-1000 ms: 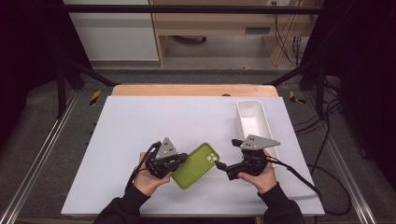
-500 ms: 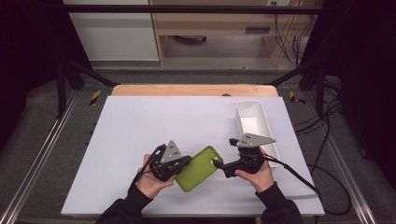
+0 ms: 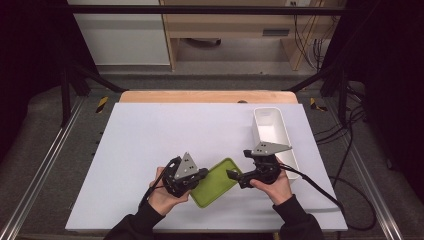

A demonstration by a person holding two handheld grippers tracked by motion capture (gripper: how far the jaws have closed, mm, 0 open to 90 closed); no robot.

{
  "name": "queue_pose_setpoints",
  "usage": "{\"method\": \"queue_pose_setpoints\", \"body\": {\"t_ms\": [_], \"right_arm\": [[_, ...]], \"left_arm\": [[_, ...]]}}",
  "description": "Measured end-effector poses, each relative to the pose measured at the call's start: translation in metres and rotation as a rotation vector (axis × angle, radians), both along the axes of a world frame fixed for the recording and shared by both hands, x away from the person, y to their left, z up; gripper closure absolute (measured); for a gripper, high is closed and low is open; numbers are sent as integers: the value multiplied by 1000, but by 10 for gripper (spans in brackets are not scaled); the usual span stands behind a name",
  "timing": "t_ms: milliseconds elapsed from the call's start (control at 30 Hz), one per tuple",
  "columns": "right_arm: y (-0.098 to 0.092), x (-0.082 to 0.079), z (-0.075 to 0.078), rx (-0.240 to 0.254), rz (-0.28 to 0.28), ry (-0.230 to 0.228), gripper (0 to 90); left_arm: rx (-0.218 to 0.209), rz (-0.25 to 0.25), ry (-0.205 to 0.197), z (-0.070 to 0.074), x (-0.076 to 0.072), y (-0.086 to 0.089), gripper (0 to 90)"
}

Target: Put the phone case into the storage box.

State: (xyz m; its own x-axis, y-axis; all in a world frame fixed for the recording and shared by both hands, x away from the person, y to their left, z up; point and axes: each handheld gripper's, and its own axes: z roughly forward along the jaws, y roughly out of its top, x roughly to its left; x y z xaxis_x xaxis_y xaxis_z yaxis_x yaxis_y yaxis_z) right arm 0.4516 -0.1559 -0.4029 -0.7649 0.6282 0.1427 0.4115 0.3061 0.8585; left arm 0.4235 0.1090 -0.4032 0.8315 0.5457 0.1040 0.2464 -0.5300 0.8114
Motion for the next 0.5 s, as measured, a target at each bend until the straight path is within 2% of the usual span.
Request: {"method": "queue_pose_setpoints", "body": {"t_ms": [100, 367, 500], "right_arm": [[0, 1, -1, -2, 6, 15, 93], [1, 4, -3, -8, 26, 63, 237], [0, 5, -3, -4, 38, 101, 312]], "left_arm": [[2, -4, -5, 1, -1, -1, 878], [11, -14, -14, 2, -4, -4, 879], [9, -20, -22, 2, -6, -5, 879]]}}
